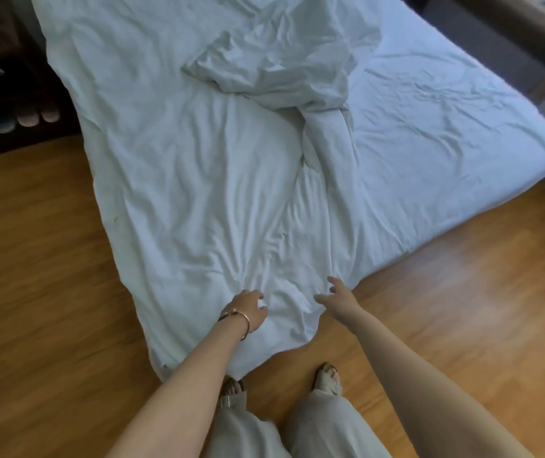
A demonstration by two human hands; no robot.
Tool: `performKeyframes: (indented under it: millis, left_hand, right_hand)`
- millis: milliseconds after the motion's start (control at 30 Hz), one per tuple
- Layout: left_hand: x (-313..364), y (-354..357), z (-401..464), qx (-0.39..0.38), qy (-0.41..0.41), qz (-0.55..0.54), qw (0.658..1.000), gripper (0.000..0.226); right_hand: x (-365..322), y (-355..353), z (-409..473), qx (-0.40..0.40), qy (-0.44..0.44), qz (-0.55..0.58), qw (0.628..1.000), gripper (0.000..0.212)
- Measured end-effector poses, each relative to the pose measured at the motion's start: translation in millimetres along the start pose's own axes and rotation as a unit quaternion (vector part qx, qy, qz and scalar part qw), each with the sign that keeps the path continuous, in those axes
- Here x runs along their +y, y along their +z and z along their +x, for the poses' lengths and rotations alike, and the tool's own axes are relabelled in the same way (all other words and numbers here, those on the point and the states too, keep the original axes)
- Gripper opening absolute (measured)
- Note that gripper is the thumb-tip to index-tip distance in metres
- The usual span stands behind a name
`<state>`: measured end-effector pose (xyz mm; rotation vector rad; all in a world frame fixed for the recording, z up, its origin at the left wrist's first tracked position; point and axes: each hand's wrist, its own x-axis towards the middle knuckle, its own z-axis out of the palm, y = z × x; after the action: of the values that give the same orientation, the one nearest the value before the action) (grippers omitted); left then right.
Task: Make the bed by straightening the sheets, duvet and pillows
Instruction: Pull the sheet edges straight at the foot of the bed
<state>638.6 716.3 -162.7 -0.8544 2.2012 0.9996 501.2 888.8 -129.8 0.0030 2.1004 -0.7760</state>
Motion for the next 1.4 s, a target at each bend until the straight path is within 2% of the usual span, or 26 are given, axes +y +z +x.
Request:
performKeyframes:
  millis: [67, 133, 200, 333, 500, 633, 767, 867, 967, 1100, 1167, 1233, 1333, 1400]
  left_hand:
    - [18.7, -0.6, 3.9, -0.049, -0.011, 0.021, 0.999, 0.041]
    - [41.7, -1.5, 11.1, -0.055, 0.005, 0.042, 0.998, 0.034]
    - [70.2, -4.6, 22.8, -0.032, 0.021, 0.043, 0.998, 0.029]
    - [142.2, -16.8, 61.3, 0.018, 0.028, 0.058, 0.998, 0.03]
    - [229.0, -21.7, 113.3, 0.081, -0.019, -0.003, 0.997, 0.028]
    - [283.2, -42.2, 151.4, 0.125, -0.057, -0.002, 0.991, 0.027]
    - [325.1, -83.4, 205.2, 0.208, -0.052, -0.007, 0.977, 0.051]
    - [354.8, -127.7, 260.1, 0.258, -0.088, -0.041, 0.961, 0.074]
    - [376.1, -167.7, 320.9, 0.279, -0.146, -0.118, 0.942, 0.1]
    - [381.8, -203.1, 386.0, 0.32, -0.176, -0.195, 0.91, 0.114]
    - [376.3, -208.3, 404.6, 0.3, -0.192, -0.197, 0.913, 0.114]
    - [372.5, -206.6, 416.6, 0.284, -0.182, -0.188, 0.922, 0.104]
    - [386.4, -191.5, 418.7, 0.294, -0.084, -0.232, 0.923, 0.074]
    - [408.7, -172.4, 409.3, 0.266, -0.025, -0.265, 0.927, 0.077]
  right_hand:
    - [-6.1, -13.7, -0.4, -0.02, -0.005, -0.043, 0.999, 0.067]
    - [-8.4, -35.6, 5.7, -0.037, -0.004, -0.107, 0.994, 0.063]
    - [-9.0, -63.6, 18.2, -0.044, -0.009, -0.204, 0.978, 0.063]
    - [-7.7, -131.1, 60.7, -0.026, -0.055, -0.379, 0.923, 0.063]
    - [-6.4, -221.4, 123.6, -0.051, -0.087, -0.44, 0.892, 0.057]
    - [-32.0, -286.8, 173.6, -0.068, -0.135, -0.497, 0.855, 0.055]
    - [-93.1, -324.5, 230.6, -0.059, -0.126, -0.438, 0.888, 0.057]
    - [-159.3, -335.5, 274.2, -0.039, -0.173, -0.376, 0.91, 0.061]
    - [-227.0, -336.3, 314.8, -0.007, -0.232, -0.333, 0.914, 0.068]
    - [-302.1, -327.3, 362.2, 0.01, -0.295, -0.291, 0.91, 0.079]
    - [-324.7, -317.6, 378.2, -0.005, -0.31, -0.269, 0.912, 0.092]
    - [-340.1, -309.6, 393.0, 0.011, -0.332, -0.298, 0.895, 0.106]
    - [-353.5, -306.9, 410.6, 0.017, -0.361, -0.342, 0.867, 0.119]
    - [-354.2, -314.6, 420.6, -0.028, -0.357, -0.31, 0.881, 0.118]
